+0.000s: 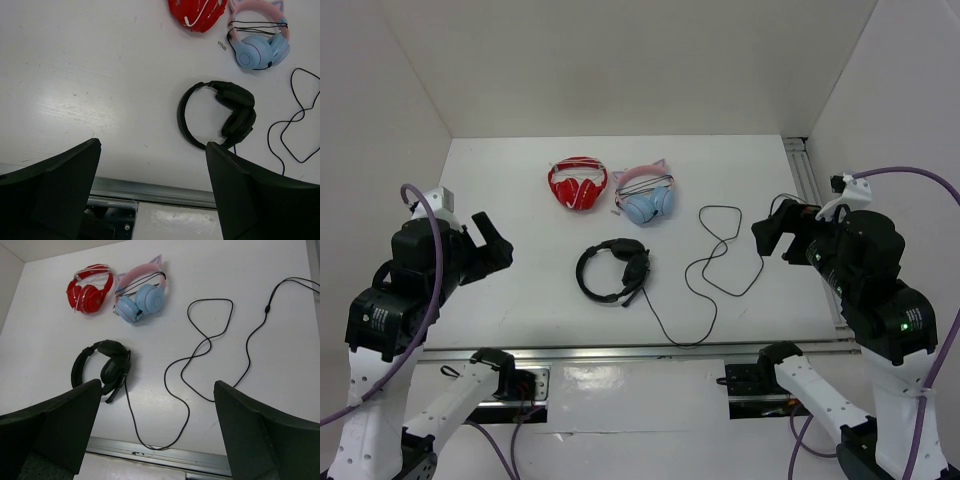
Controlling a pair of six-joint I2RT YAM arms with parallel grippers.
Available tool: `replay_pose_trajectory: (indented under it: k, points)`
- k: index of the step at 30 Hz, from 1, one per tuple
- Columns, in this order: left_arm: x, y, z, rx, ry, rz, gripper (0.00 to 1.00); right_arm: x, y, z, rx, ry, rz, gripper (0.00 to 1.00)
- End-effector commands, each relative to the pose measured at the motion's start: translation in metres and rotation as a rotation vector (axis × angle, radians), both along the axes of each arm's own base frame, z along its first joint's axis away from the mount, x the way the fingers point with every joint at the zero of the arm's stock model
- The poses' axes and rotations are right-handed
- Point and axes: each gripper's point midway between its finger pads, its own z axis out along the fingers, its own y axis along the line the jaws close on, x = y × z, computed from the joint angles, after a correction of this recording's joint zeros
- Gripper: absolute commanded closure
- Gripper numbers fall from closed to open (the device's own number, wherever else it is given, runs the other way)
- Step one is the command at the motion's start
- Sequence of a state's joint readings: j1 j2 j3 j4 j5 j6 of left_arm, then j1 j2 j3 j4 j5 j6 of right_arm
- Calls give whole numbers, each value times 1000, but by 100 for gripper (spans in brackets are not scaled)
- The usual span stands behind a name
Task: Wrap the headphones
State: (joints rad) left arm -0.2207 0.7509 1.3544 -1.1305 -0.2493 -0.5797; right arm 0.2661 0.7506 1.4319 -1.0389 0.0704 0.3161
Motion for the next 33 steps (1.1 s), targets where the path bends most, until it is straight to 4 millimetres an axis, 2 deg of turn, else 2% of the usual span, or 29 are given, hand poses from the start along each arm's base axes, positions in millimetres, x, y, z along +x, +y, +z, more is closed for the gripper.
replay_pose_trajectory:
  k: [1, 5, 9, 13, 15, 16, 18, 19, 22, 23, 25, 26, 29, 30, 33]
  points:
    - [3, -1, 8, -7, -40, -6, 1, 4, 2, 10, -3, -48, 16, 0]
    - [8, -6, 5, -20, -54, -21, 1, 4, 2, 13, -6, -71, 18, 0]
    - [13, -16, -9, -37, -27, -71, 1, 5, 2, 9, -8, -63, 19, 0]
    - [26, -33, -36, -87, 13, -119, 1, 10, 6, 3, -8, -47, 32, 0]
    - [30, -49, -46, -152, 26, -165, 1, 8, 12, 4, 6, -56, 63, 0]
    - [33, -55, -65, -181, 67, -169, 1, 7, 14, 4, 13, -66, 76, 0]
    - [46, -67, -75, -234, 73, -185, 1, 10, 23, -1, 26, -61, 120, 0]
    - [50, -71, -101, -248, 138, -169, 1, 10, 26, -5, 29, -49, 133, 0]
    - [67, -83, -130, -283, 184, -153, 1, 10, 35, -5, 47, -58, 183, 0]
    - [66, -91, -160, -274, 266, -161, 1, 10, 37, -8, 49, -48, 193, 0]
    - [74, -104, -183, -264, 289, -174, 1, 10, 39, -10, 53, -47, 204, 0]
    - [77, -111, -201, -258, 338, -175, 1, 10, 39, -10, 53, -47, 204, 0]
    - [87, -125, -224, -218, 359, -188, 1, 9, 40, -9, 49, -59, 216, 0]
    - [90, -120, -241, -179, 406, -156, 1, 9, 40, -9, 49, -59, 216, 0]
    - [91, -116, -263, -135, 455, -108, 1, 3, 40, -9, 41, -59, 230, 0]
